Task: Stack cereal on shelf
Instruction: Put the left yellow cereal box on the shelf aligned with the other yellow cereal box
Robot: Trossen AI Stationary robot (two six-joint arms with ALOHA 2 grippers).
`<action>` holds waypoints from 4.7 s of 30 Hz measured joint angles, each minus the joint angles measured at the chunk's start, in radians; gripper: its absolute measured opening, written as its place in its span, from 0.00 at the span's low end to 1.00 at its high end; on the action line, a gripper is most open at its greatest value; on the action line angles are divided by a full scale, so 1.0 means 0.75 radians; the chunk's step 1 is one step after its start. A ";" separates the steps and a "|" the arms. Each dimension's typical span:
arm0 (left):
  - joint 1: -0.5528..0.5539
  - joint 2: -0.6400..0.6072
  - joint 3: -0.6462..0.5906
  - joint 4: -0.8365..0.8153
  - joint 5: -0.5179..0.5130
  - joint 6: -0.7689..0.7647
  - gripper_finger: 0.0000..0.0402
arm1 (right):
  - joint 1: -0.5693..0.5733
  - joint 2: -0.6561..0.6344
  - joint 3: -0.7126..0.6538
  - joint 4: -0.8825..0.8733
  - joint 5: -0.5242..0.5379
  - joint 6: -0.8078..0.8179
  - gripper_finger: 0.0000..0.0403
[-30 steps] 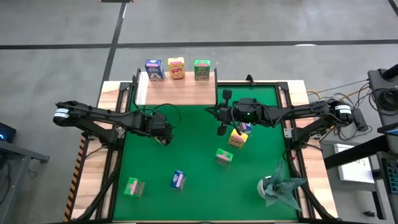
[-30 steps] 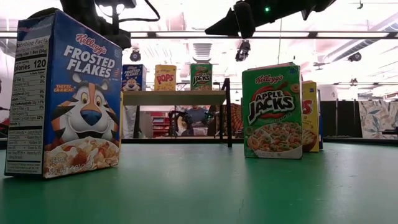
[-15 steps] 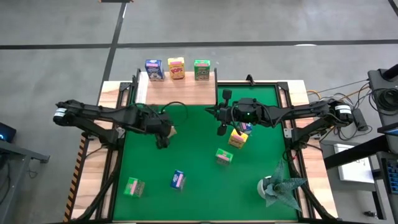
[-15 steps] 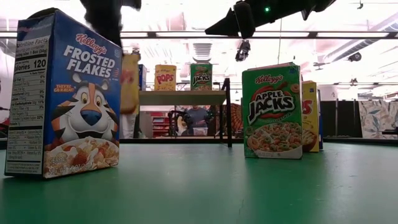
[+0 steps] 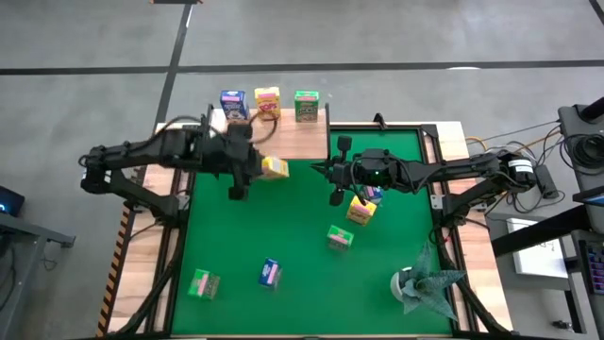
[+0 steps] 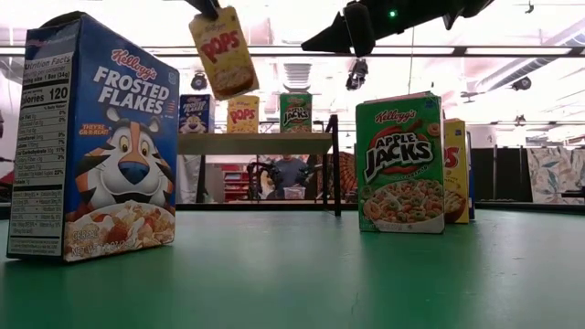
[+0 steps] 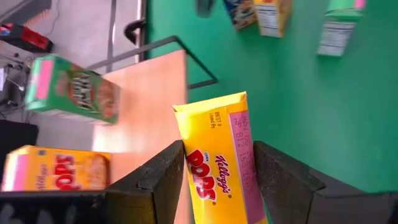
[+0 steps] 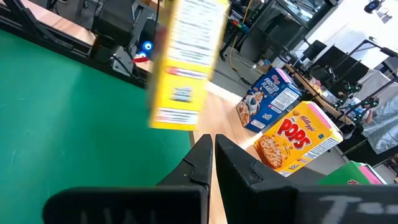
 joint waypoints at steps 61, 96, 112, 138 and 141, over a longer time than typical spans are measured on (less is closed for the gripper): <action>0.407 -0.021 -0.261 0.019 0.116 -0.008 0.01 | -0.001 0.000 0.000 -0.028 0.001 -0.022 0.02; 0.407 -0.175 -0.621 0.565 0.060 -0.086 0.00 | -0.001 0.000 0.000 -0.031 0.001 -0.029 0.02; 0.450 -0.101 -0.697 0.804 -0.184 -0.082 0.00 | -0.001 0.000 0.000 -0.031 0.001 -0.040 0.02; 0.433 -0.214 -0.697 0.731 -0.250 -0.153 0.00 | -0.001 0.000 0.000 -0.067 0.005 -0.044 0.02; 0.434 -0.287 -0.699 0.635 -0.253 -0.147 0.00 | -0.001 0.000 0.000 -0.067 0.005 -0.046 0.02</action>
